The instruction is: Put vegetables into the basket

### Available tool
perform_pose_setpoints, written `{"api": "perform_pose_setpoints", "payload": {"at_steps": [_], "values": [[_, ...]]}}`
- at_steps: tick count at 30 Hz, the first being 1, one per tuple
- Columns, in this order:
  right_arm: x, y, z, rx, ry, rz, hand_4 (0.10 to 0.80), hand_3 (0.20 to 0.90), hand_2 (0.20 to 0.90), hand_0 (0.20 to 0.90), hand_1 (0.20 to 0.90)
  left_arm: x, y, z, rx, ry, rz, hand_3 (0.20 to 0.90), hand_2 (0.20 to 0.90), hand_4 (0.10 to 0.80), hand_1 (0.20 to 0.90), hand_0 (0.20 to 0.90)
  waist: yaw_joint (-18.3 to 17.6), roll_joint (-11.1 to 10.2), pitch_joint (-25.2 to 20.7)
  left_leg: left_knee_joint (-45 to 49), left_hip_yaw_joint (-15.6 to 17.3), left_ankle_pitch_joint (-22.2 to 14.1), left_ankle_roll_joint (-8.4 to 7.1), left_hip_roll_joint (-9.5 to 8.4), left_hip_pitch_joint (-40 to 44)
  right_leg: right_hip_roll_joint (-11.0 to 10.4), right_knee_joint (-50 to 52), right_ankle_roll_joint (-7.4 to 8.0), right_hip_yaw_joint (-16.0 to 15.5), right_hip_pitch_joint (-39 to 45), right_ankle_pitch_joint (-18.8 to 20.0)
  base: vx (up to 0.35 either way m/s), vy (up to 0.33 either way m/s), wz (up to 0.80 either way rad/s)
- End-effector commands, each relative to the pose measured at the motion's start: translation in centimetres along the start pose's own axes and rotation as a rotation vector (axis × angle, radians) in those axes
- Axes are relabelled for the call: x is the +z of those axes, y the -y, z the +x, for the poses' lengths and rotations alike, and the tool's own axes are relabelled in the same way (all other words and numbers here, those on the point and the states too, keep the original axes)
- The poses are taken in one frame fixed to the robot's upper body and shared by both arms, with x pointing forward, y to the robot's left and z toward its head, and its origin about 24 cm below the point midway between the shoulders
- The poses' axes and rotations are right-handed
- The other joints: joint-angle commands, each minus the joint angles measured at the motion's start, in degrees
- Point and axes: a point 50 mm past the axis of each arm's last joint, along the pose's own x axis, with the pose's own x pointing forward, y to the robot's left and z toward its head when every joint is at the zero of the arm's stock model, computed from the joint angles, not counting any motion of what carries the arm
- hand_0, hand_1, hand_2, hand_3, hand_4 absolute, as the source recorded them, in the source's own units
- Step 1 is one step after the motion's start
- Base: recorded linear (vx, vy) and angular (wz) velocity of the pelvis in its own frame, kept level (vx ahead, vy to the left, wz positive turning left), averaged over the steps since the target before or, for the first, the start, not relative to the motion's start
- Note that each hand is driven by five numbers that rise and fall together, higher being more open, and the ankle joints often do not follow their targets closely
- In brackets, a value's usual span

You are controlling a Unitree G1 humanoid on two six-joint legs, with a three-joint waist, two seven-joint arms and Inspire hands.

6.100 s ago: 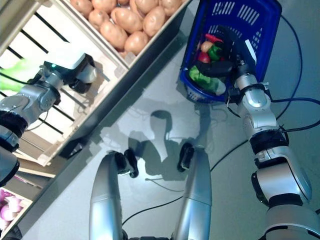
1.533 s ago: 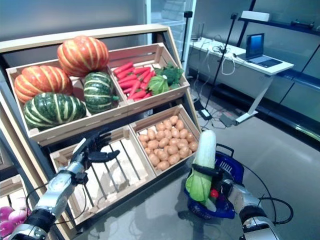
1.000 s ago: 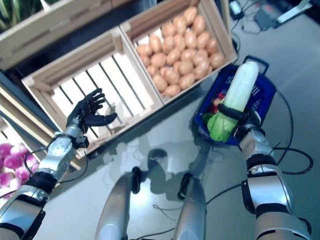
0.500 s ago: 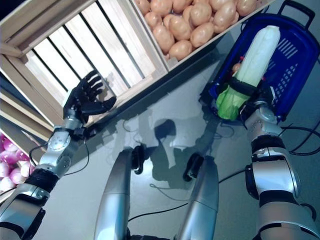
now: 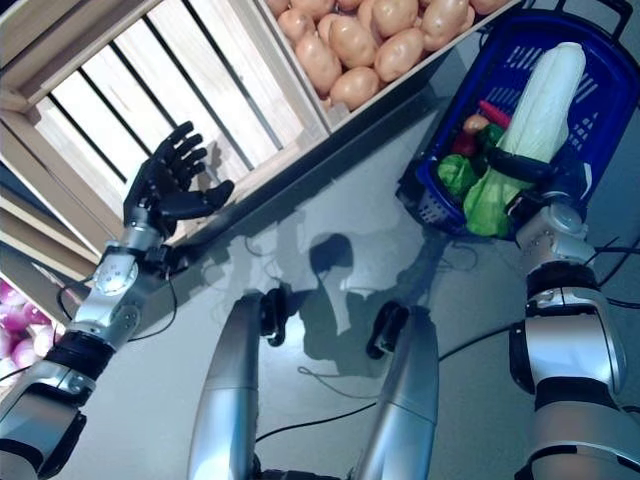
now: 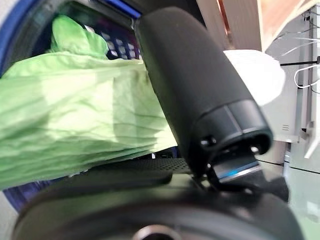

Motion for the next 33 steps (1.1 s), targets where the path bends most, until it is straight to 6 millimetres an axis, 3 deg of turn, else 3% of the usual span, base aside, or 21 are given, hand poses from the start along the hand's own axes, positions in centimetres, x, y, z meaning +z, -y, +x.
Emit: {"api": "perform_pose_setpoints", "payload": {"at_steps": [1,11,17,21,24,26,28,30,33], "values": [[5.1,2.0,0.2,-0.026,0.142,0.040,0.800,0.900,0.900,0.900,0.900,5.3,-0.7,0.6,-0.006,0.283,-0.022,0.900,0.900,0.800,0.900,0.900,0.0,0.3,-4.9,-2.6,2.0,-10.7,4.06,-0.11,9.4,-0.3,-5.6,-3.45,-1.0,8.8,-2.8,0.000,0.000,0.00],[2.3,3.1,0.2,0.019,0.052,-0.022,0.800,0.900,0.900,0.900,0.900,3.8,-1.6,-0.2,0.006,0.229,-0.029,0.900,0.900,0.800,0.900,0.900,0.5,-1.3,-7.1,-12.9,3.7,-7.7,3.47,0.27,20.4,-0.2,-15.3,-2.60,-4.1,20.0,-0.1,0.039,0.020,-0.03],[-0.2,2.9,-0.1,0.081,0.002,-0.022,0.800,0.900,0.900,0.900,0.900,2.3,-1.6,-0.8,-0.012,0.171,-0.018,0.900,0.900,0.800,0.900,0.900,1.1,-3.2,-9.7,-27.4,4.8,-2.1,2.94,-0.16,31.7,1.1,-29.7,-0.90,-7.4,31.8,4.8,0.077,-0.007,-0.03],[-2.1,1.2,-0.5,0.169,0.002,0.014,0.800,0.900,0.900,0.900,0.900,0.7,-1.1,-1.2,-0.011,0.106,-0.016,0.900,0.900,0.800,0.900,0.900,1.2,-4.0,-12.2,-37.5,5.1,2.3,2.71,-0.51,38.8,3.2,-40.7,0.03,-9.3,39.3,8.5,0.101,-0.007,-0.05],[-4.7,-0.4,-1.3,0.268,-0.037,0.044,0.800,0.900,0.900,0.900,0.900,-1.0,-1.0,-2.1,-0.011,0.034,-0.008,0.900,0.900,0.800,0.900,0.900,1.0,-4.6,-14.6,-44.5,5.7,5.3,2.41,-1.19,44.1,5.2,-48.3,0.88,-9.7,44.9,11.2,0.160,0.003,-0.07],[-8.6,-1.5,-2.7,0.340,-0.110,0.066,0.800,0.900,0.900,0.900,0.900,-3.5,-0.5,-3.6,-0.015,-0.064,-0.019,0.900,0.900,0.800,0.900,0.900,0.7,-5.2,-17.6,-52.2,6.2,8.2,2.18,-1.74,49.9,7.0,-56.5,1.40,-10.2,51.2,13.9,0.262,-0.002,-0.08],[-10.4,-1.5,-3.5,0.353,-0.146,0.055,0.800,0.900,0.900,0.900,0.900,-4.6,-0.4,-4.4,-0.020,-0.105,-0.017,0.900,0.900,0.800,0.900,0.900,0.6,-5.4,-18.7,-55.5,6.4,9.4,2.11,-1.98,52.6,7.8,-59.7,1.63,-10.2,54.0,15.1,0.211,-0.003,-0.05],[-14.3,-2.0,-5.8,0.393,-0.217,0.066,0.800,0.900,0.900,0.900,0.900,-6.8,0.3,-6.7,-0.017,-0.193,-0.029,0.900,0.900,0.800,0.900,0.900,0.3,-5.8,-21.3,-62.6,6.6,12.0,1.99,-2.63,57.7,9.4,-66.1,1.86,-9.9,59.1,17.2,0.260,0.006,0.05],[-19.4,-0.8,-9.8,0.419,-0.295,0.122,0.800,0.900,0.900,0.900,0.900,-9.8,0.8,-10.3,0.024,-0.297,-0.081,0.900,0.900,0.800,0.900,0.900,0.1,-5.6,-24.4,-71.8,6.7,15.7,1.66,-2.81,63.5,11.2,-73.1,1.80,-9.5,64.3,19.9,0.178,0.011,0.05]]}}
